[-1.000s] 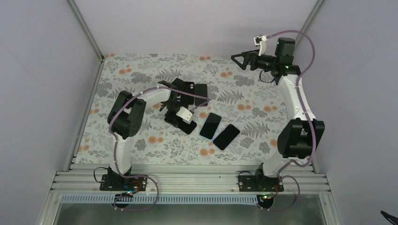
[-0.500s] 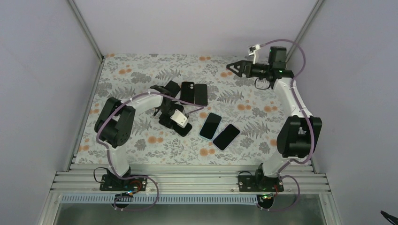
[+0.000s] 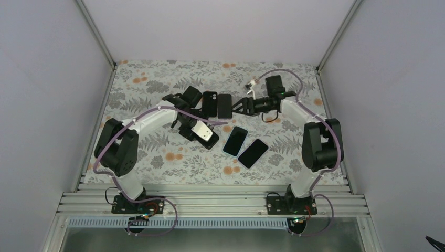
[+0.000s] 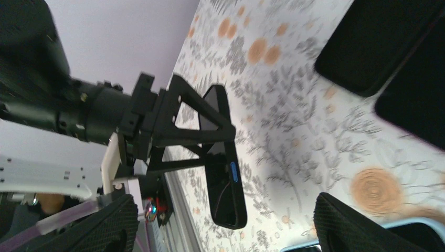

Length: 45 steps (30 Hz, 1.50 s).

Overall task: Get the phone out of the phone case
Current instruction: Pick up the phone at the center of the board, then adjust the phone.

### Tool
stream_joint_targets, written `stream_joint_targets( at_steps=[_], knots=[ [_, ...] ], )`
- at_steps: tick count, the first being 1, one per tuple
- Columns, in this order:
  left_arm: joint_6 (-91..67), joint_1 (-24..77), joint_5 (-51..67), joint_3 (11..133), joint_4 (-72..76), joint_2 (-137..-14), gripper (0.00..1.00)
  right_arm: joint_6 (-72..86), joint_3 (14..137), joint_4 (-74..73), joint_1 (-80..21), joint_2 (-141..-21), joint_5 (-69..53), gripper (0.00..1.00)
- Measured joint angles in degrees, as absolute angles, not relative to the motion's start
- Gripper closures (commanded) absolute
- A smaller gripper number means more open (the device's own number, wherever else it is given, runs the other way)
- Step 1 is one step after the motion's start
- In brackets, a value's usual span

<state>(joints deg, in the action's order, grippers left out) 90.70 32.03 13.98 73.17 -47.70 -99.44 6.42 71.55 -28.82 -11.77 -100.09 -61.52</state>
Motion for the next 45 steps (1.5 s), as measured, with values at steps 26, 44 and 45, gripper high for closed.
stream_joint_targets(
  at_steps=[26,44,45],
  knots=[
    [94.17,37.71,13.98,73.17,-48.56,-93.32,0.54,-0.75,70.46,-34.98,-26.09,-108.18,-64.4,0.54],
    [94.45,39.38,13.85,73.19,-48.56,-91.74,0.26,-1.28,72.07,-35.62,-27.31,-108.86,-68.36,0.96],
    [94.32,39.38,13.8,73.19,-48.58,-91.68,0.17,-1.26,72.07,-35.57,-27.31,-108.86,-68.53,0.96]
  ],
)
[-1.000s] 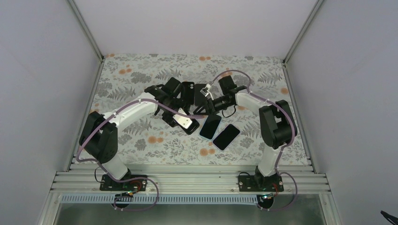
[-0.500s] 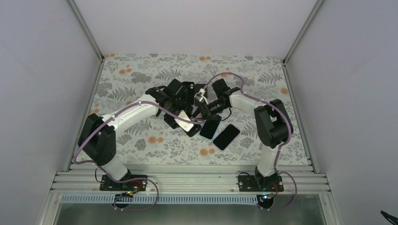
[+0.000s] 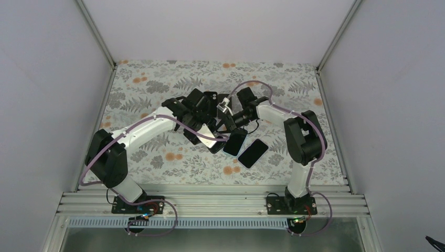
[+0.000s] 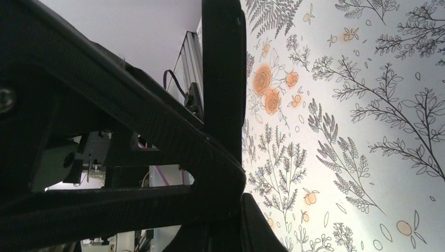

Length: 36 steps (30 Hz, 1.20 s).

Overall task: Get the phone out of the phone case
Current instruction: Adjust the phone.

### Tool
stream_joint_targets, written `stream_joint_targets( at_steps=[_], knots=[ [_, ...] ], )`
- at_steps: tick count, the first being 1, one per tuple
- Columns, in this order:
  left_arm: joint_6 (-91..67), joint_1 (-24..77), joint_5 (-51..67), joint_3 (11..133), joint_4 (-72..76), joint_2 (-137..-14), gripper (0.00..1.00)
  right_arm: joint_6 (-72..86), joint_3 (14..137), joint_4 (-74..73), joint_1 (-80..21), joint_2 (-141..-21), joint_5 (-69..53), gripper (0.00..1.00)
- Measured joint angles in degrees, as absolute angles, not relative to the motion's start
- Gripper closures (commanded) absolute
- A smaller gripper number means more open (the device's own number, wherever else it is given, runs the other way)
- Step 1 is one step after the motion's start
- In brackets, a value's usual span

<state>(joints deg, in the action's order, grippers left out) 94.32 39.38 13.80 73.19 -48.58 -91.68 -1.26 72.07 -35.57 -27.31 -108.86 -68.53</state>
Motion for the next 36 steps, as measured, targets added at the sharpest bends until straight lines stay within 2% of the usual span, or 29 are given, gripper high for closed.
stream_joint_targets(
  at_steps=[2,3,8,21,31,36],
  knots=[
    [93.91,39.38,13.74,73.19,-48.53,-91.46,0.03,-1.21,72.1,-35.46,-27.2,-108.79,-68.84,0.96],
    [93.73,39.38,13.72,73.19,-48.45,-91.29,0.0,-1.15,72.1,-35.38,-27.07,-108.71,-69.04,0.96],
    [90.43,39.09,13.61,74.06,-46.35,-89.1,0.0,0.43,72.1,-34.37,-25.06,-107.77,-69.78,0.96],
    [72.62,33.47,19.11,87.48,-44.93,-87.39,0.0,8.49,72.66,-26.13,-14.7,-102.3,-70.78,0.96],
    [45.04,23.81,33.85,104.03,-45.32,-91.44,0.0,17.67,80.42,-13.98,-12.23,-98.08,-71.5,0.96],
    [31.42,20.86,42.52,105.51,-43.24,-92.09,0.0,24.45,80.55,-4.27,-11.86,-94.43,-71.46,0.96]
  ],
)
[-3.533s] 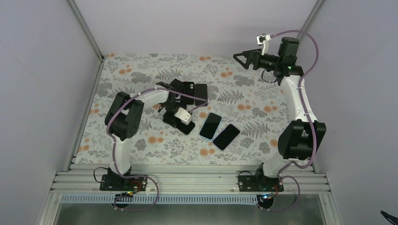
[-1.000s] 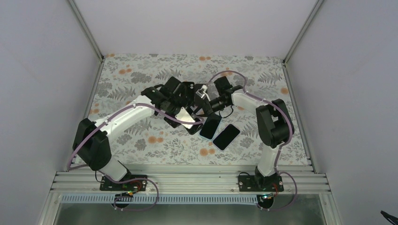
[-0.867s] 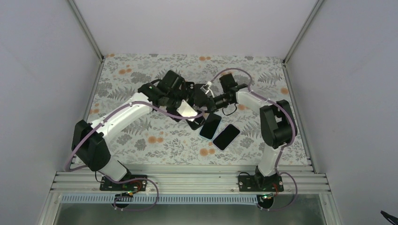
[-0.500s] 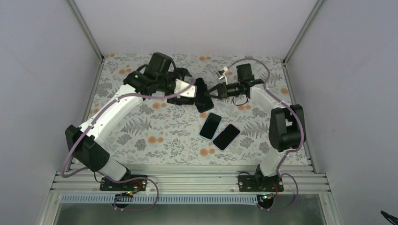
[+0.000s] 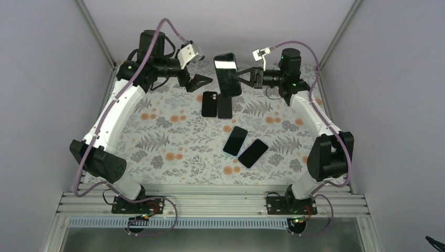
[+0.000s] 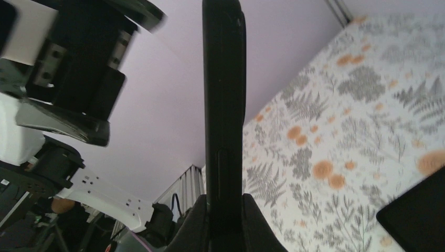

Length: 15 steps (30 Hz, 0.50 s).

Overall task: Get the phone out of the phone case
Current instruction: Adjust the phone.

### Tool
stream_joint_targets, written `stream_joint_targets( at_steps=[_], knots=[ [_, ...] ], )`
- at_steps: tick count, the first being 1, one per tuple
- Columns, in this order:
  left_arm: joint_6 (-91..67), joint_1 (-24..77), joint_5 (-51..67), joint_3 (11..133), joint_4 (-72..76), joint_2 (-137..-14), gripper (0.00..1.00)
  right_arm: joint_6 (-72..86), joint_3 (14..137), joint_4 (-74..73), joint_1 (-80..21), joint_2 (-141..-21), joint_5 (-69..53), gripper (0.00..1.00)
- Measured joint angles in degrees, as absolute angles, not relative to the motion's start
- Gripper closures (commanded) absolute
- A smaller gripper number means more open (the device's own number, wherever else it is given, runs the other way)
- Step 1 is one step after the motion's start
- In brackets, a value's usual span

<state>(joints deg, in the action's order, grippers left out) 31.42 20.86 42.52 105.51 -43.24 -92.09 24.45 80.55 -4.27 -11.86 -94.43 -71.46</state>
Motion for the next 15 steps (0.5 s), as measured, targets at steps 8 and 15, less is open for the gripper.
stream_joint_targets(
  at_steps=[8,15],
  knots=[
    [9.8,19.97,55.37,97.08,-29.1,-90.35,0.01,35.44,80.62,10.72,-11.86,-89.52,-70.83,0.96],
    [-5.13,20.1,61.71,88.68,-15.38,-90.06,0.13,44.84,79.02,21.45,-11.86,-87.72,-70.85,0.96]
  ],
)
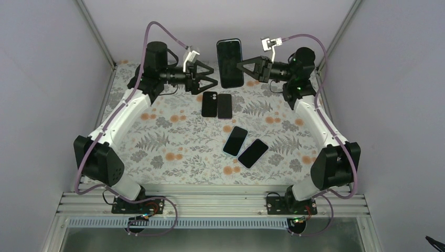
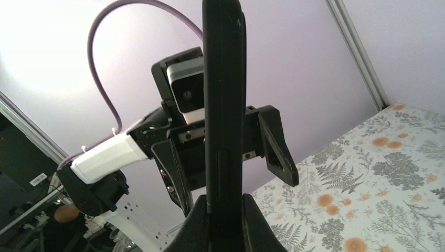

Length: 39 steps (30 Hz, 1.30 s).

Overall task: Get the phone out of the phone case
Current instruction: Adjust the phone.

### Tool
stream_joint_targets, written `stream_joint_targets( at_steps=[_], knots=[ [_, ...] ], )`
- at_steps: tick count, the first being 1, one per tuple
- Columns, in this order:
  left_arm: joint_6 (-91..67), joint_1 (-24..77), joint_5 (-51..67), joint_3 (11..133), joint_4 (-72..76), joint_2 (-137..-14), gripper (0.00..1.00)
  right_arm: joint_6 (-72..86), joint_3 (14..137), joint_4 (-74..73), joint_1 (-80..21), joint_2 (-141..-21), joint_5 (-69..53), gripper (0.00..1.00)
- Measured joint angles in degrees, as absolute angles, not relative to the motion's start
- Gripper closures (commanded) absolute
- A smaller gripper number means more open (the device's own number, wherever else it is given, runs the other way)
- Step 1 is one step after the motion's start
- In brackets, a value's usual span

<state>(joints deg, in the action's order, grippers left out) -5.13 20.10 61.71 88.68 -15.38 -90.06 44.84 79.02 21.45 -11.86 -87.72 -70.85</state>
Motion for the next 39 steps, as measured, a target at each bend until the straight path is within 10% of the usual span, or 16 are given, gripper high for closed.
stream_joint_targets(
  at_steps=[28,39],
  knots=[
    [-35.44,26.28,67.83,78.52,18.04,-91.31,0.79,64.86,69.52,44.75,-12.8,-87.57,-70.06,0.96],
    [-30.79,26.06,68.77,78.56,12.43,-91.5,0.98,53.87,72.12,32.25,-12.8,-85.19,-70.63,0.73]
  ],
)
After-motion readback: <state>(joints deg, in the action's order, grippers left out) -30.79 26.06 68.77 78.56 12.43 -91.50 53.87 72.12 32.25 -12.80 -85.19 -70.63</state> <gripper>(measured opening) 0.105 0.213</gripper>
